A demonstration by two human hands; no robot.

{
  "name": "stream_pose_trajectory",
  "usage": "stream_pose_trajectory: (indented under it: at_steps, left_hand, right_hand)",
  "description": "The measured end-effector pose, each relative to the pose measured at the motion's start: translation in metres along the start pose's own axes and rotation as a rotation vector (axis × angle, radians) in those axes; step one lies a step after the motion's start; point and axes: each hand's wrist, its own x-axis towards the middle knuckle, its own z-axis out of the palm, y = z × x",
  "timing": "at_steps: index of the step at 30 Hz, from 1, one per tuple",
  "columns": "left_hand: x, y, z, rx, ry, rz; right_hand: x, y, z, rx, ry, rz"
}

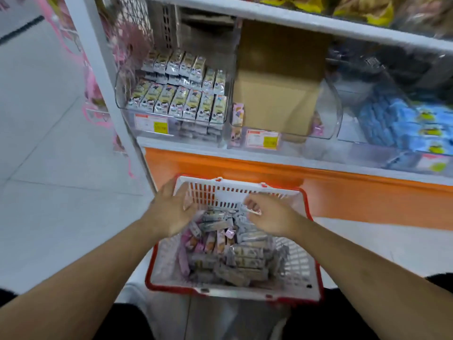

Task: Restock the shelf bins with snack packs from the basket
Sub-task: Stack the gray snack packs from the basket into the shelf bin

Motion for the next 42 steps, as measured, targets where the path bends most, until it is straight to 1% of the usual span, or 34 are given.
stream_pose_trajectory:
  at_steps: [2,4,7,8,13,15,17,21,24,27,29,30,32,34,38,42]
  left_hand:
    - [-0.006,-0.017,0.031,0.001,-0.038,-0.073]
    - [-0.009,-0.026,0.054,-0.010,-0.058,-0.087]
    - [-0.007,-0.025,0.064,0.012,-0.039,-0.111]
    - [-0.004,-0.024,0.066,0.017,-0.046,-0.129]
    - [0.000,-0.022,0.067,0.076,-0.097,-0.168]
    - [0.001,-0.022,0.068,0.096,-0.112,-0.181]
    - [0.002,-0.022,0.068,0.103,-0.116,-0.188]
    - [0.001,-0.019,0.066,0.094,-0.127,-0.201]
    - [-0.001,-0.015,0.061,0.087,-0.099,-0.230]
    - [-0.003,0.000,0.048,0.184,-0.068,-0.287]
    - [-0.004,0.018,0.028,0.158,-0.107,-0.309]
    - [-0.003,0.027,0.015,0.096,-0.160,-0.269]
    - [-0.002,0.046,-0.019,-0.079,-0.291,-0.129]
    - [-0.010,0.066,-0.056,-0.245,-0.344,-0.027]
    - [-0.035,0.084,-0.106,-0.374,-0.372,0.111]
    - [-0.048,0.086,-0.119,-0.603,-0.311,0.173]
  right_hand:
    - [-0.004,0.021,0.027,-0.015,-0.063,0.089]
    - [-0.005,0.039,0.049,-0.016,-0.130,0.149]
    - [0.000,0.054,0.075,0.002,-0.249,0.182]
    - [0.004,0.056,0.084,0.020,-0.262,0.186]
    - [0.015,0.051,0.120,0.005,-0.286,0.186]
    - [0.015,0.053,0.131,-0.058,-0.220,0.203]
    - [0.015,0.056,0.137,-0.061,-0.163,0.216]
    - [0.016,0.055,0.132,0.006,-0.195,0.205]
    - [0.012,0.047,0.117,0.077,-0.186,0.183]
    - [0.012,0.024,0.084,0.225,-0.182,0.177]
    - [0.012,0.001,0.052,0.348,-0.172,0.157]
    - [0.013,-0.011,0.034,0.392,-0.164,0.138]
    - [0.010,-0.034,-0.005,0.369,-0.134,0.055]
    - [0.002,-0.053,-0.043,0.330,-0.100,-0.046]
    - [-0.022,-0.080,-0.105,0.345,-0.049,-0.165]
    - [-0.034,-0.092,-0.129,0.390,0.020,-0.247]
